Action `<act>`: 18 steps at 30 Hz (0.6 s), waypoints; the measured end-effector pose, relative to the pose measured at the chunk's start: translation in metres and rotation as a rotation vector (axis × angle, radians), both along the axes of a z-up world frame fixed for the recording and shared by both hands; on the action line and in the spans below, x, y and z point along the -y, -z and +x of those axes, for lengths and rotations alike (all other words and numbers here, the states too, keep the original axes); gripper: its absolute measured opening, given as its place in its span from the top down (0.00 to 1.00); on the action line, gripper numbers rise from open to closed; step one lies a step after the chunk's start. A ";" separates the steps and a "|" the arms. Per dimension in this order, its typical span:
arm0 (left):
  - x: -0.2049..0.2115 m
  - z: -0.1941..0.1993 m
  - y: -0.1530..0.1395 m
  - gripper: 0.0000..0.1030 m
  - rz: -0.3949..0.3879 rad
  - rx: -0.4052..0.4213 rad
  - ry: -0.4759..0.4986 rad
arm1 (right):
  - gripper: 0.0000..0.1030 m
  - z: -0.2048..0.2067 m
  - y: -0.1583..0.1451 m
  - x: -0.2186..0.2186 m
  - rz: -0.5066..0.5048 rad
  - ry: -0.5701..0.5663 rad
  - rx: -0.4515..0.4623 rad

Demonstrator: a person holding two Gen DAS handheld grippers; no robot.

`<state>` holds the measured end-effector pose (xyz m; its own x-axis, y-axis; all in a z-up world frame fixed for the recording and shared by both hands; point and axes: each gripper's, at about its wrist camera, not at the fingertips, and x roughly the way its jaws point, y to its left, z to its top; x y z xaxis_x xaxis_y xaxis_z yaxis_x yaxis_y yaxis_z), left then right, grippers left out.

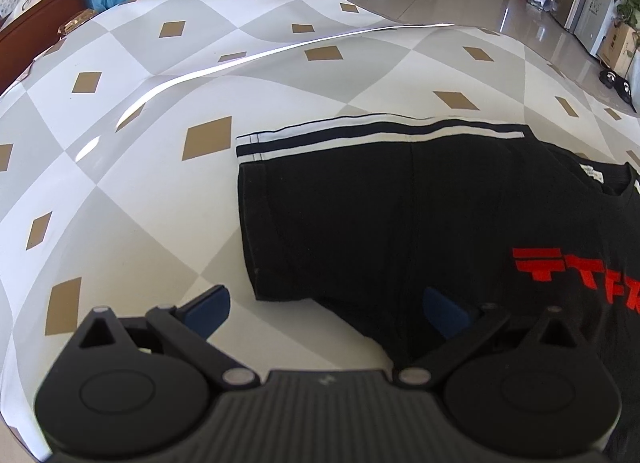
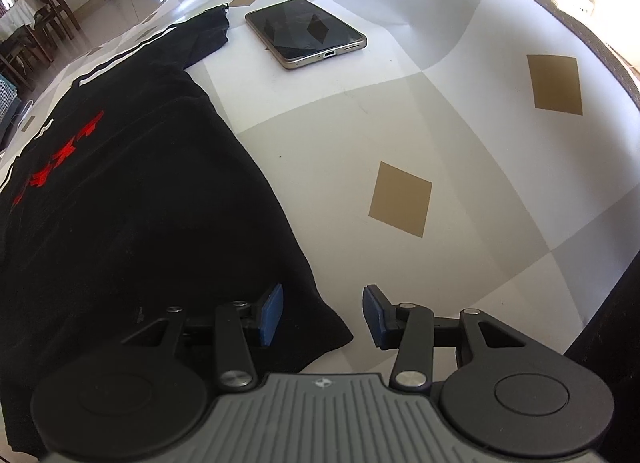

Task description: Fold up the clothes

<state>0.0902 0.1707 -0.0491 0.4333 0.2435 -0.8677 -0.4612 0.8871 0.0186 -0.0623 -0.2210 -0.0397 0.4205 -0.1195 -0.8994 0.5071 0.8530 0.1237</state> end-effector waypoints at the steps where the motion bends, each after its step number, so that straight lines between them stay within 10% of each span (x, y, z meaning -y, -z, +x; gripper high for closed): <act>1: 0.002 0.001 0.003 0.00 0.010 -0.010 0.009 | 0.58 0.001 0.001 0.000 0.010 0.000 0.001; 14: 0.009 0.007 0.007 0.00 0.067 0.029 0.047 | 0.56 0.004 0.010 -0.009 0.013 -0.016 -0.002; 18: 0.013 0.011 0.007 0.00 0.114 0.031 0.075 | 0.74 0.006 0.009 -0.016 0.004 -0.068 0.017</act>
<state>0.1013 0.1574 -0.0556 0.4807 0.3055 -0.8220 -0.3953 0.9122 0.1079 -0.0561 -0.2054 -0.0485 0.4428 -0.0866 -0.8924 0.4456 0.8850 0.1352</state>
